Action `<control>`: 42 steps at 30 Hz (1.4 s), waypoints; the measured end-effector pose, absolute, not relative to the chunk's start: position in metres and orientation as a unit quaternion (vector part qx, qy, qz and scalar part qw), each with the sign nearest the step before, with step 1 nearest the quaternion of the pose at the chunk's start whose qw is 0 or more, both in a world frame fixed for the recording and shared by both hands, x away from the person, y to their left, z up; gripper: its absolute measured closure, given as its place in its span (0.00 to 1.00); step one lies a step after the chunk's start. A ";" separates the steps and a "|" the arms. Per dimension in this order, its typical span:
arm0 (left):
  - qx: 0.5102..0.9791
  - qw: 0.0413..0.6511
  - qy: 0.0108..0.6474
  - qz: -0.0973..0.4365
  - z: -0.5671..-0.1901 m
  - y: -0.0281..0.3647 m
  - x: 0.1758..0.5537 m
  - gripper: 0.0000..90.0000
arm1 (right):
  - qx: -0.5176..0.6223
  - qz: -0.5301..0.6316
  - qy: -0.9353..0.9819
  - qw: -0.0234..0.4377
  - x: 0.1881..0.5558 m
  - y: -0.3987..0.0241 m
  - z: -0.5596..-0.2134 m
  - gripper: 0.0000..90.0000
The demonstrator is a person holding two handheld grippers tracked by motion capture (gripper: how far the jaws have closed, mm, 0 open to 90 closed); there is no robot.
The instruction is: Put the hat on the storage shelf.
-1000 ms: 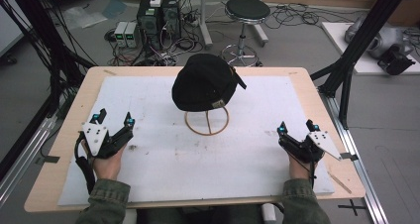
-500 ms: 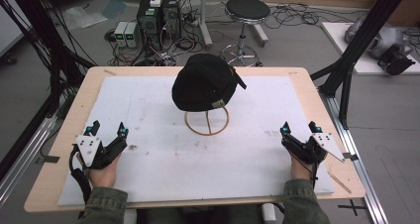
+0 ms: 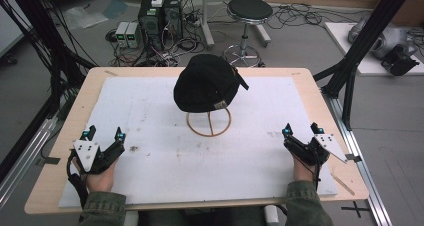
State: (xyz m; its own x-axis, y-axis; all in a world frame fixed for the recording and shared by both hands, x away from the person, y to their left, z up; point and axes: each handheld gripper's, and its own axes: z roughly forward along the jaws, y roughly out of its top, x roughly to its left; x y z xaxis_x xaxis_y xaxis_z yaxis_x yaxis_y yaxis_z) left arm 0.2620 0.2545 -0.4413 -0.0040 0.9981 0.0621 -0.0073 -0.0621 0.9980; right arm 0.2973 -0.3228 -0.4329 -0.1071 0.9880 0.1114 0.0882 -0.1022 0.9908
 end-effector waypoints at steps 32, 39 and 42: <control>0.518 0.488 0.491 0.503 -0.446 0.258 0.261 0.26 | 0.519 0.531 0.533 0.405 0.301 -0.321 -0.435 0.09; 0.520 0.489 0.491 0.499 -0.447 0.258 0.262 0.27 | 0.518 0.531 0.535 0.405 0.301 -0.322 -0.435 0.09; 0.519 0.489 0.491 0.500 -0.447 0.258 0.262 0.27 | 0.517 0.531 0.535 0.405 0.301 -0.322 -0.435 0.09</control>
